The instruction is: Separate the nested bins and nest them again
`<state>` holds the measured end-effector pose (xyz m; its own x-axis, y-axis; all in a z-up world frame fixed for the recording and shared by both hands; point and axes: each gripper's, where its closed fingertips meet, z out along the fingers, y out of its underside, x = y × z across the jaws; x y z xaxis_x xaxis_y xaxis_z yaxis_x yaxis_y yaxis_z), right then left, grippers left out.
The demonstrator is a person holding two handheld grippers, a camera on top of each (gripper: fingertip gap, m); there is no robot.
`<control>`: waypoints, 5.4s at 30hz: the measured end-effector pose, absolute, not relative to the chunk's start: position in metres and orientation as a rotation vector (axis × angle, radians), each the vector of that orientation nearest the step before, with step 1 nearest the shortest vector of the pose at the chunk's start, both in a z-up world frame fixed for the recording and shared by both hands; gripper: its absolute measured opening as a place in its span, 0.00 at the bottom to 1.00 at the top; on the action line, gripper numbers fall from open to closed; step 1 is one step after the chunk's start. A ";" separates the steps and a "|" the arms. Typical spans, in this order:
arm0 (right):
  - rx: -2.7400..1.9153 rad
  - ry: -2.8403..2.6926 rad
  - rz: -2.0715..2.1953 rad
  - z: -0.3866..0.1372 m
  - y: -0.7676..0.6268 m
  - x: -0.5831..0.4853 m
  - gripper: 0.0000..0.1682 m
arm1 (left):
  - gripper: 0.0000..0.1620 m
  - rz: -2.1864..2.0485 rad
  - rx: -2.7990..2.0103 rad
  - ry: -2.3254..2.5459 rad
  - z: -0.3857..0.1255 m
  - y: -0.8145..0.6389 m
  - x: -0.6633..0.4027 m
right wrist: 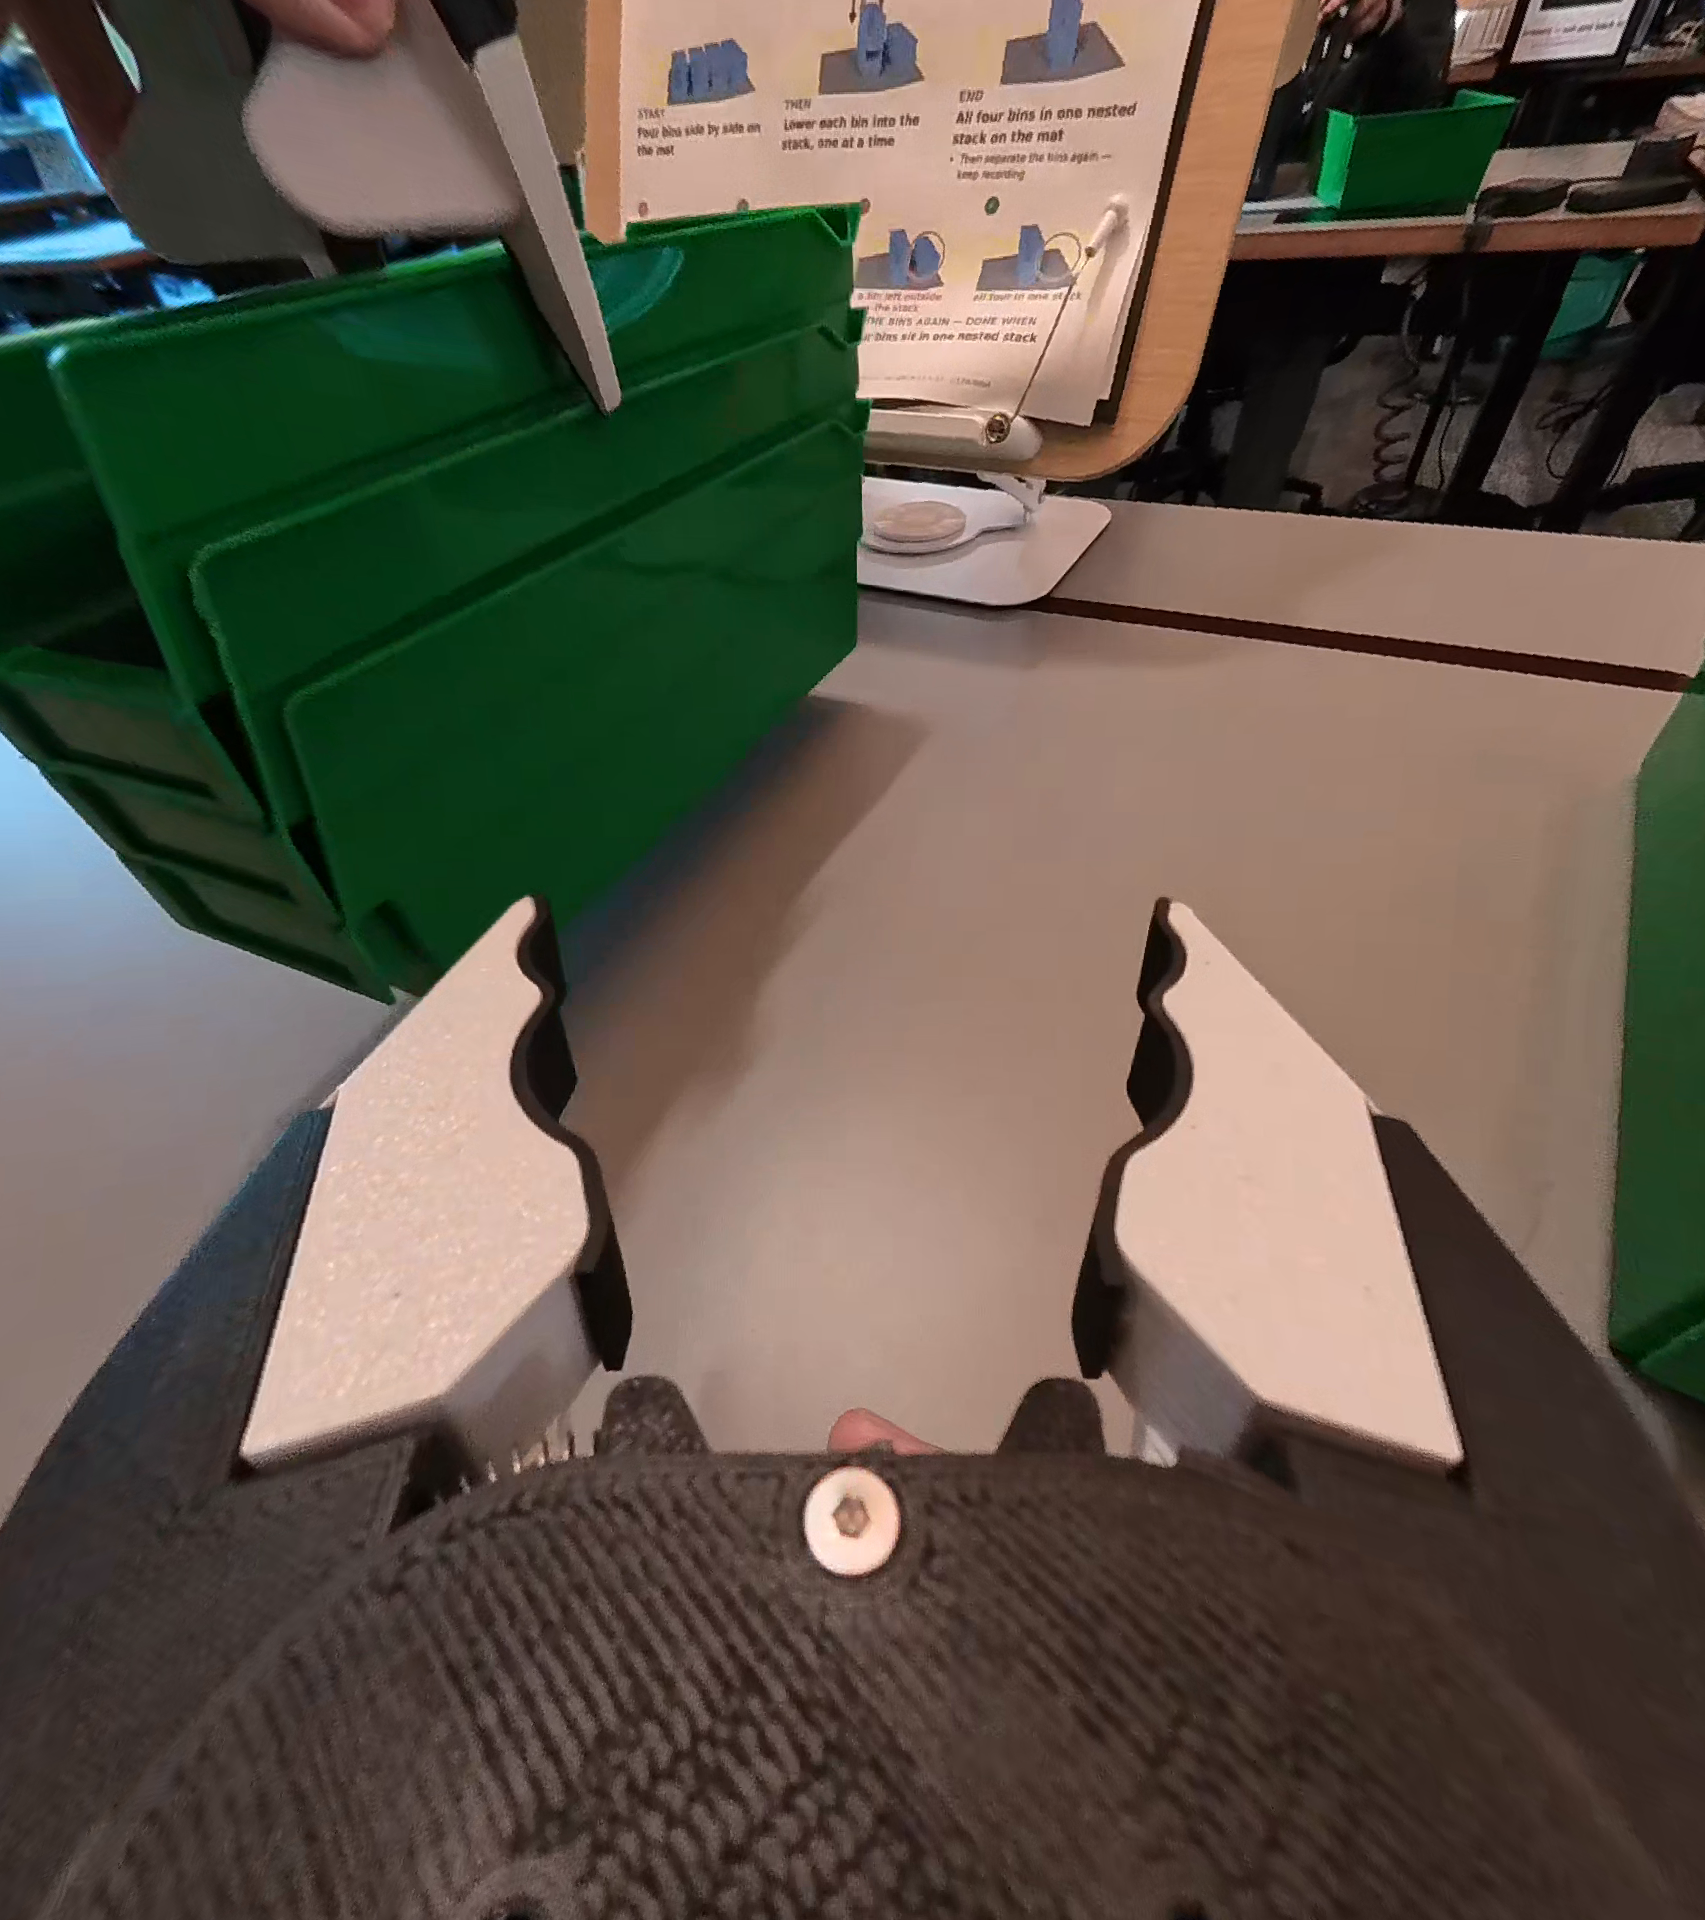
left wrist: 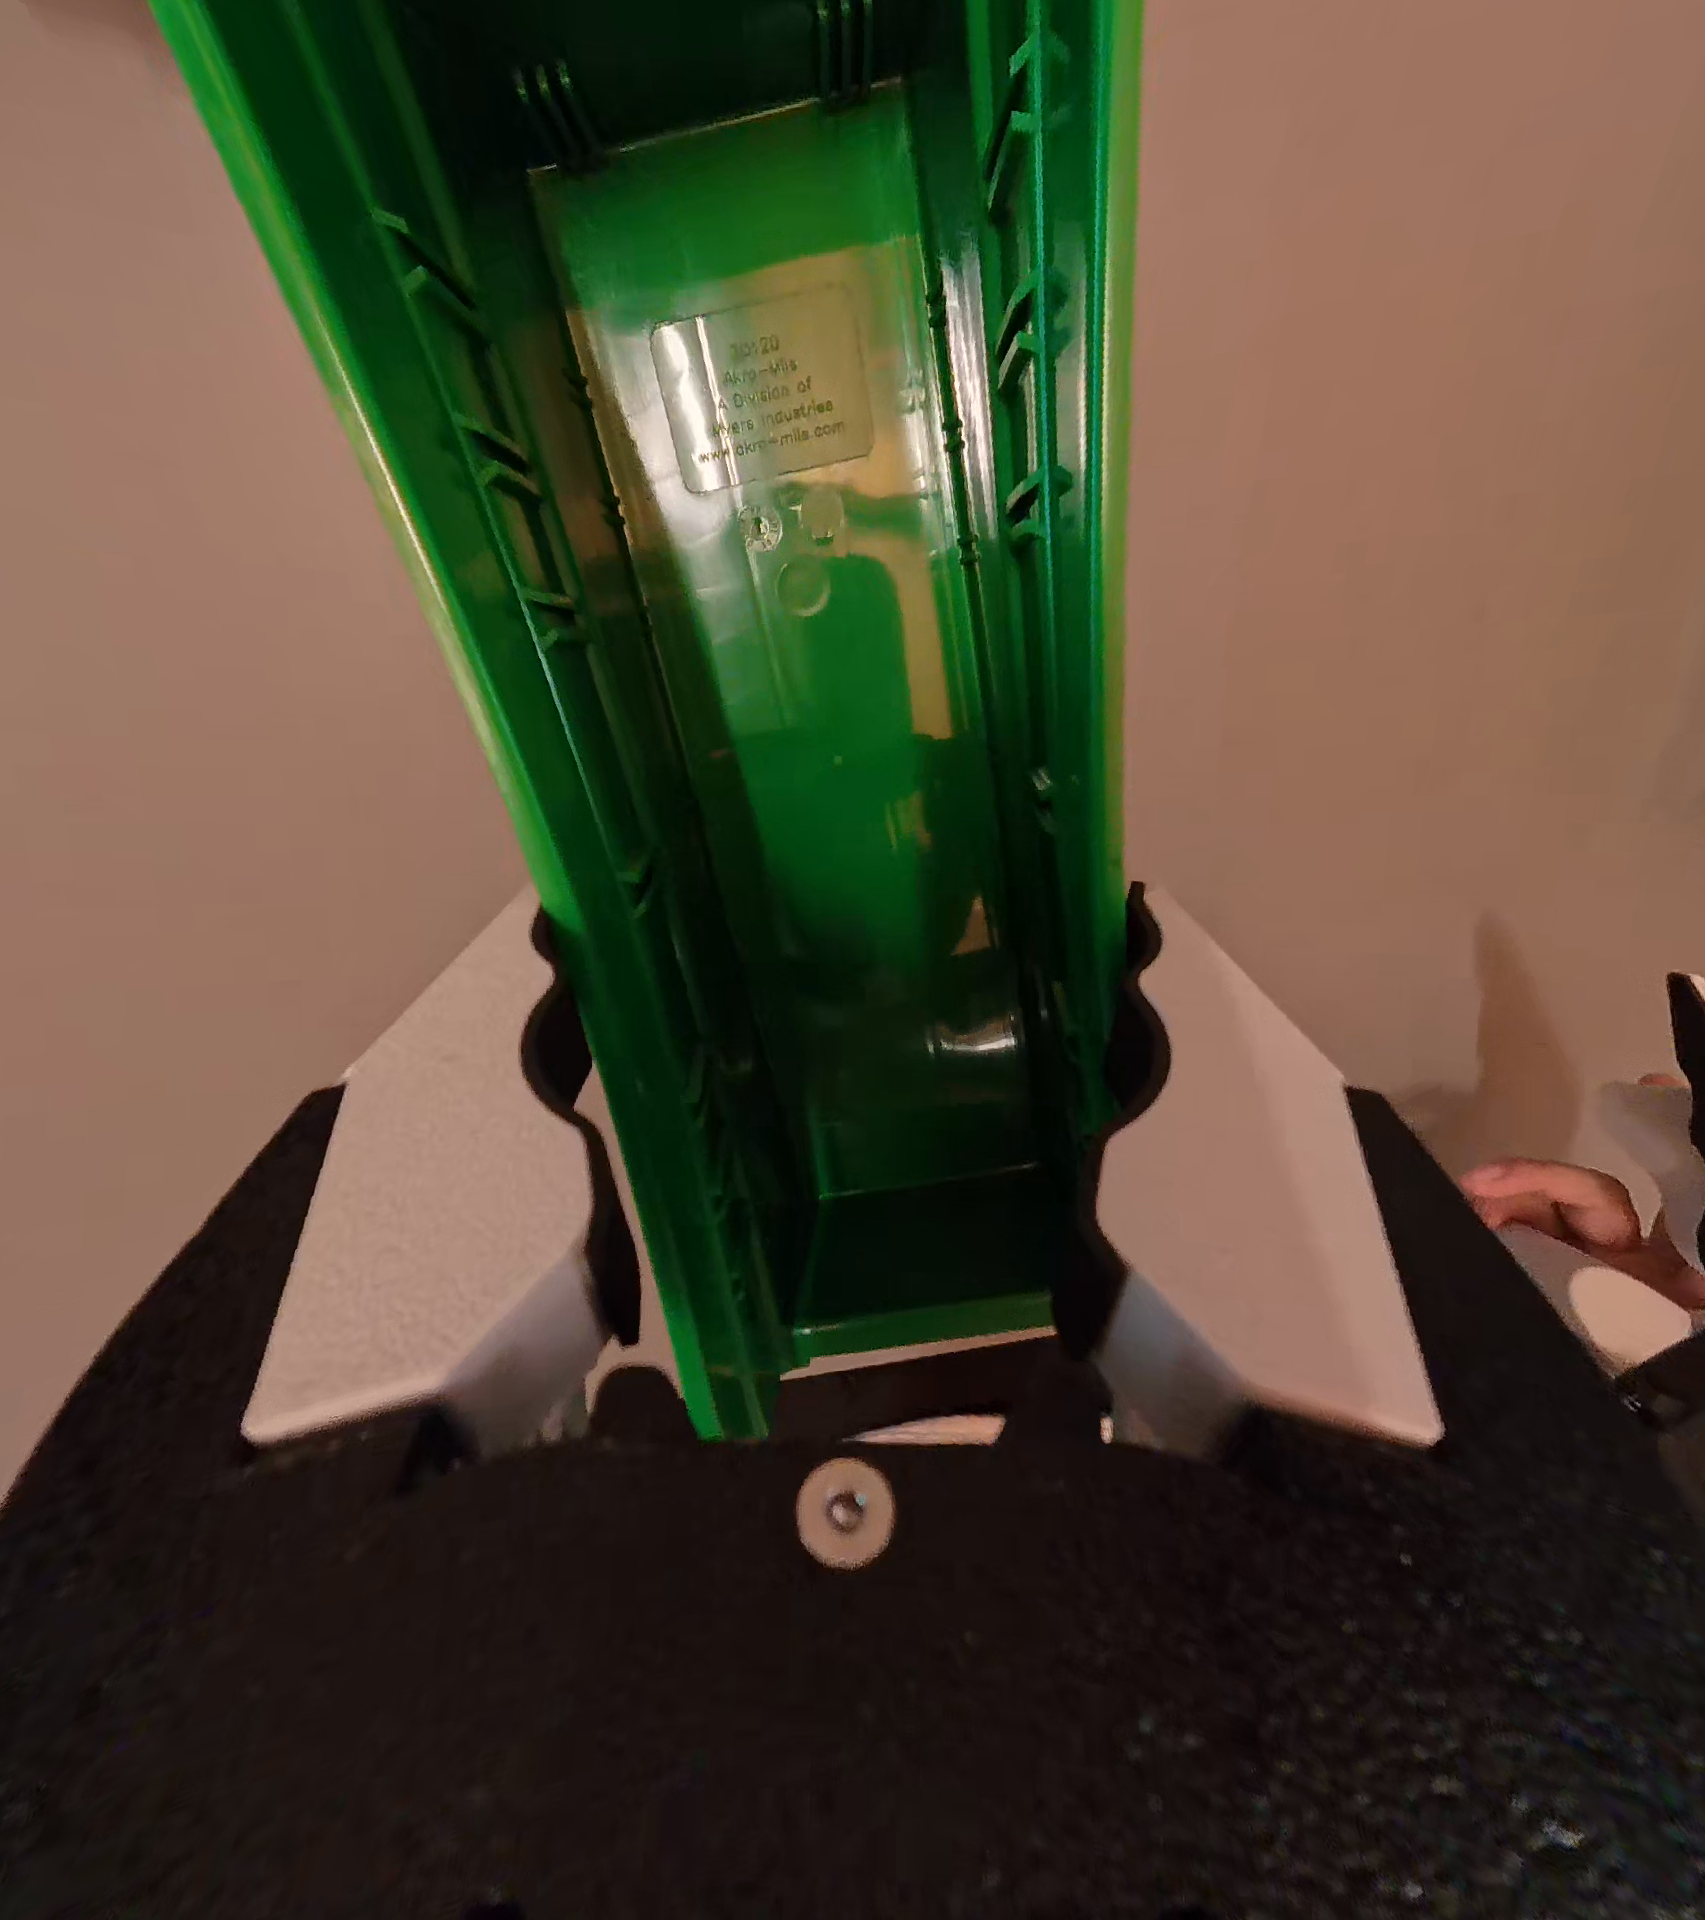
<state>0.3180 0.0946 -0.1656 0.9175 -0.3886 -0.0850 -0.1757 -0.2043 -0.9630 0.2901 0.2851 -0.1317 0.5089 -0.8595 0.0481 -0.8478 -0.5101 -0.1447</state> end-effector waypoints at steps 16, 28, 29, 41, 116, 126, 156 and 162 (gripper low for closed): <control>-1.831 0.414 -0.198 -0.177 0.098 0.317 0.65 | 0.63 -0.101 -2.607 1.538 -0.124 0.291 0.284; -1.852 0.418 -0.207 -0.184 0.097 0.319 0.66 | 0.70 -0.072 -2.638 1.585 -0.164 0.290 0.270; -1.853 0.419 -0.208 -0.184 0.097 0.319 0.66 | 0.71 -0.070 -2.626 1.586 -0.166 0.291 0.270; -1.862 0.434 -0.209 -0.190 0.095 0.324 0.66 | 0.64 -0.063 -2.335 1.685 -0.126 0.303 0.282; -1.922 0.490 -0.186 -0.212 0.088 0.335 0.69 | 0.62 -0.050 -2.459 1.578 -0.155 0.302 0.284; -1.921 0.491 -0.186 -0.212 0.087 0.337 0.68 | 0.49 -0.035 -2.513 1.574 -0.152 0.307 0.279; -1.935 0.495 -0.160 -0.216 0.087 0.335 0.69 | 0.49 -0.021 -2.585 1.553 -0.083 0.319 0.254; -1.942 0.497 -0.151 -0.220 0.088 0.335 0.68 | 0.49 -0.038 -2.605 1.529 -0.068 0.320 0.251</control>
<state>0.3345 0.0885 -0.2199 0.9047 -0.4086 -0.1205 -0.2728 -0.3384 -0.9006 0.2512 0.3203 -0.0681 0.4890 -0.8714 -0.0391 -0.8684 -0.4821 -0.1163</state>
